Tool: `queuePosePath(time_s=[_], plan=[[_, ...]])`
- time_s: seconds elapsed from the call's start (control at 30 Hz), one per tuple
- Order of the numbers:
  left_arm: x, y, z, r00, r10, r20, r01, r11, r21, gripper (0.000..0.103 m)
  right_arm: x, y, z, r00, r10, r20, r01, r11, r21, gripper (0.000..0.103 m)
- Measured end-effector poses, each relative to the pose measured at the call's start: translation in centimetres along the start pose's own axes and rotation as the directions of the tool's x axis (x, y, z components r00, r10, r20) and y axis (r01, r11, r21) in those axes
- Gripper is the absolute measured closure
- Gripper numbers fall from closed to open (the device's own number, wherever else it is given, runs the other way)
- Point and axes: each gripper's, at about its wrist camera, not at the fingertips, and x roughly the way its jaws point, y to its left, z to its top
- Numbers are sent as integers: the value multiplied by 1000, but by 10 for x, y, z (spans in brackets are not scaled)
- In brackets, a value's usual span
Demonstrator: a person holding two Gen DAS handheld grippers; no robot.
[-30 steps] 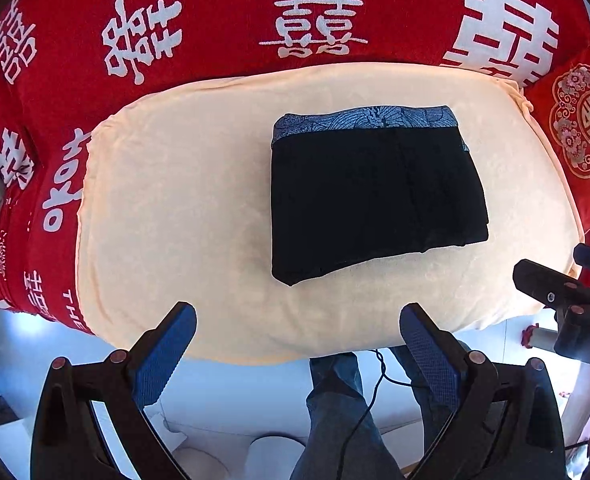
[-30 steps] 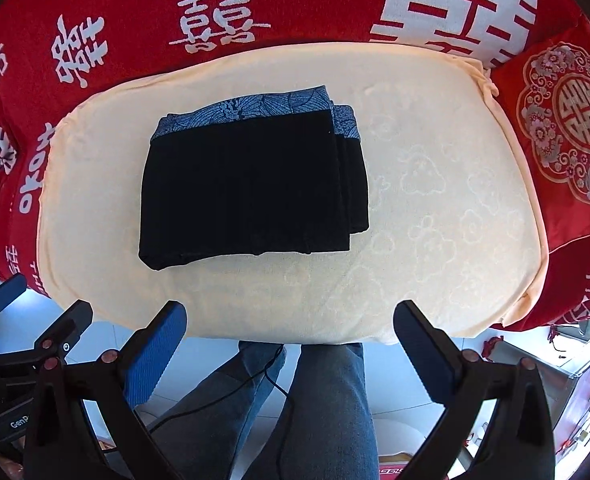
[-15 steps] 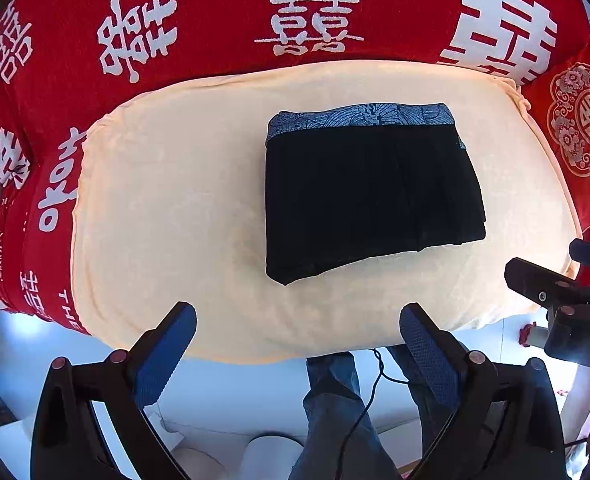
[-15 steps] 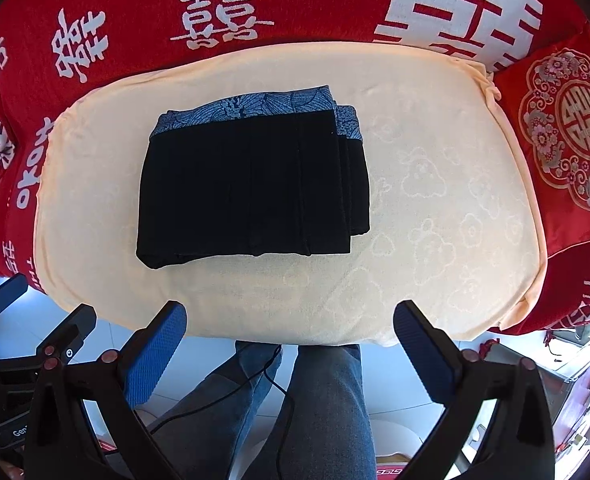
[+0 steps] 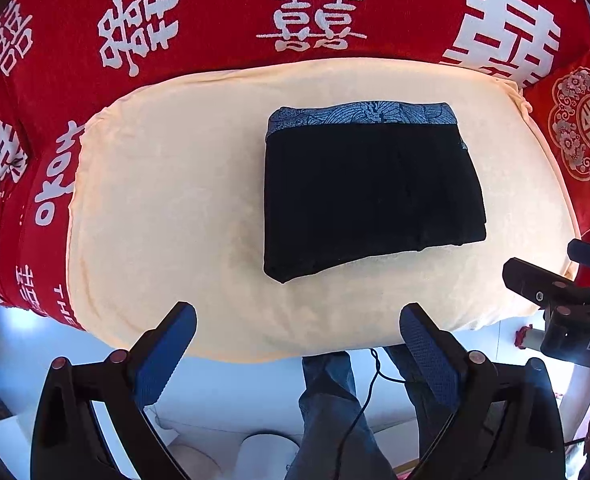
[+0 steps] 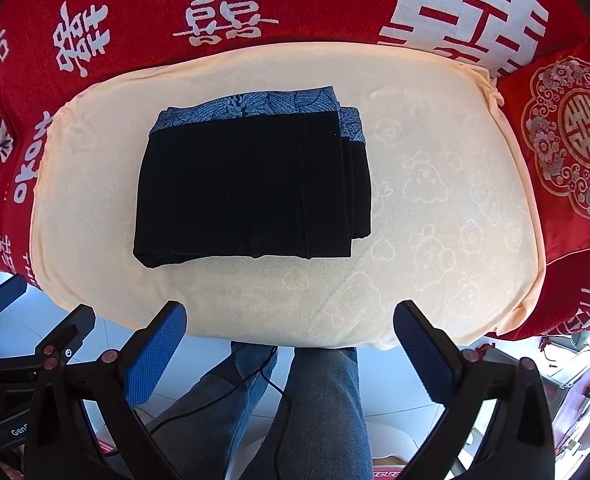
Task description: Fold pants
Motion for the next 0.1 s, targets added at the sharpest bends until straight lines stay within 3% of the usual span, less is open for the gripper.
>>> queuePosePath(time_s=[0.1], plan=[[-2, -1, 1, 1000, -3, 0, 3, 1000, 13, 1, 1, -1, 0, 1000, -2, -4, 2, 1000, 5, 0]])
